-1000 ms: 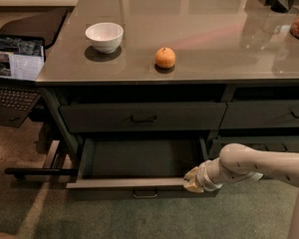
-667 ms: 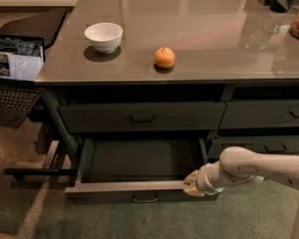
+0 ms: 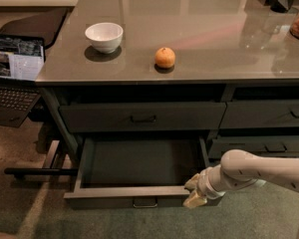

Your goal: Open middle drawer

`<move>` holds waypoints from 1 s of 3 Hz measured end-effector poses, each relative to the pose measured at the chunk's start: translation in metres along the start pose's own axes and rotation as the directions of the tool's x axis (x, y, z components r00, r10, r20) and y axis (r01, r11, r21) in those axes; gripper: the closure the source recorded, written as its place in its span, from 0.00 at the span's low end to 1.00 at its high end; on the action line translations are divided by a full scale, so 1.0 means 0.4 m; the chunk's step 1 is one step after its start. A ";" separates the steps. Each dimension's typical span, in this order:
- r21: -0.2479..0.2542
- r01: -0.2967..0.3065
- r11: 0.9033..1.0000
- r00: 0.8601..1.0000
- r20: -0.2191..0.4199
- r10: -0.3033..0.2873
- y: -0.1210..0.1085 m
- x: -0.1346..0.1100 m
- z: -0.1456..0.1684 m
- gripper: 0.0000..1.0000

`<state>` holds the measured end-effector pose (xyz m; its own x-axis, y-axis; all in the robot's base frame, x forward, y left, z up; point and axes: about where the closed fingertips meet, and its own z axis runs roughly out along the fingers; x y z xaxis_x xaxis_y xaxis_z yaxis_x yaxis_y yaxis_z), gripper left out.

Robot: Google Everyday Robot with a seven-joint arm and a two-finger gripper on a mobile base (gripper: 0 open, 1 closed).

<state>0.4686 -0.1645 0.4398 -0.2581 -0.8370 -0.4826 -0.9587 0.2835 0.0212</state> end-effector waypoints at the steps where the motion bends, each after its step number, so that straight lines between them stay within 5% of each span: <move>1: 0.000 0.000 1.000 1.000 0.000 0.000 0.000 0.000 0.000 0.00; 3: -0.020 -0.014 1.000 1.000 -0.025 0.014 0.004 0.010 0.013 0.00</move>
Offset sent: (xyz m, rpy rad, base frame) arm 0.0000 0.0000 0.0000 0.0000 0.0000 0.0000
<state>0.4667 -0.1650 0.4336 -0.2744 -0.8443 -0.4604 -0.9571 0.2861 0.0457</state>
